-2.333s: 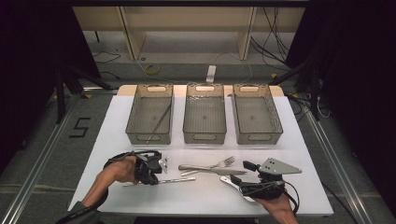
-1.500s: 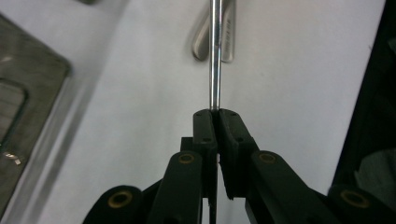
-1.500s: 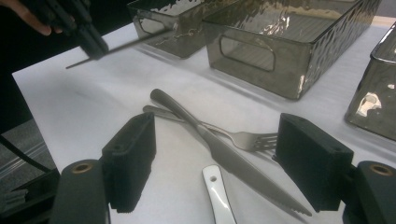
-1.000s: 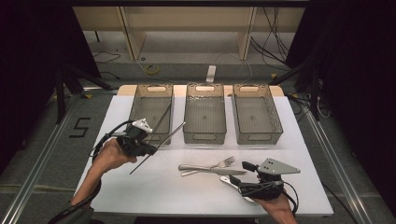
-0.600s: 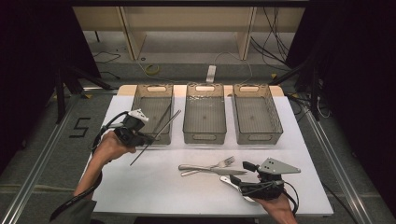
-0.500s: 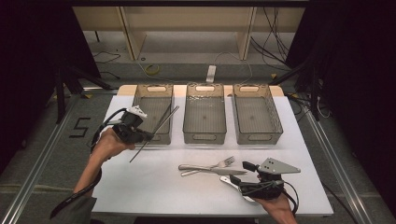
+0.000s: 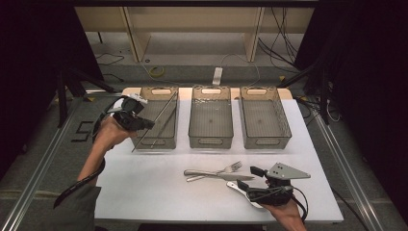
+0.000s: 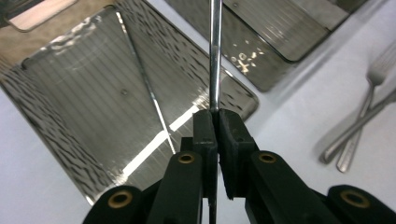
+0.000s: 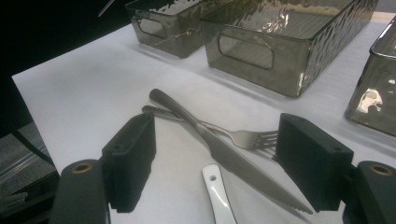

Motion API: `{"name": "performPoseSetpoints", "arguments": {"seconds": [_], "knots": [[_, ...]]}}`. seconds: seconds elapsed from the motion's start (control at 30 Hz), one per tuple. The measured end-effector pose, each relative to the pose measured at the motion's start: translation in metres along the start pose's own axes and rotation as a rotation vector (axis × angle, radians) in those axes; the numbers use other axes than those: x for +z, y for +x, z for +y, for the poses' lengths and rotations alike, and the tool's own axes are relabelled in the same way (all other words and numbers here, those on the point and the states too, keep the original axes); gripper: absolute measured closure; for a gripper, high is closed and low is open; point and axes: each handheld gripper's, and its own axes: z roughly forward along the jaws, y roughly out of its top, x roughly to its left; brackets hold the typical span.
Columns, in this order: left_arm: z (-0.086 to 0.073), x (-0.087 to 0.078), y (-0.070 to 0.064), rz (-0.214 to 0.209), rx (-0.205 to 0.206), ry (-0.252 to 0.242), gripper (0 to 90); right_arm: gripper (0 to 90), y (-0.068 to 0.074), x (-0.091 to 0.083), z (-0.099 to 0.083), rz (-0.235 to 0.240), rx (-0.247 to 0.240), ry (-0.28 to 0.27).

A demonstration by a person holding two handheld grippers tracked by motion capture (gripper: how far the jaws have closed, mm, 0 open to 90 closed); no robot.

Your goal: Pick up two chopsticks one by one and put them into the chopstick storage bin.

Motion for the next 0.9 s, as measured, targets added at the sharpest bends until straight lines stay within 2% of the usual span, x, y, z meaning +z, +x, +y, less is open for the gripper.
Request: {"name": "performPoseSetpoints", "arguments": {"seconds": [0.13, 0.37, 0.53, 0.77, 0.9], "knots": [[0.006, 0.002, 0.011, 0.017, -0.037, -0.015, 85.3, 29.8, 0.000, 0.000, 0.000, 0.000, 0.001, 0.000], [0.012, 0.010, 0.026, 0.044, -0.068, -0.007, 85.3, 29.8, 0.000, 0.000, 0.000, 0.001, -0.001, -0.001], [0.013, 0.012, 0.039, 0.061, -0.102, -0.037, 85.3, 29.8, 0.000, 0.000, 0.000, 0.001, -0.002, -0.001], [0.019, 0.016, 0.046, 0.099, -0.126, -0.053, 85.3, 29.6, 0.000, 0.000, 0.000, 0.004, -0.001, -0.002], [0.021, 0.020, 0.047, 0.116, -0.123, -0.054, 85.3, 29.6, 0.000, -0.001, 0.000, 0.003, 0.001, -0.005]]}}
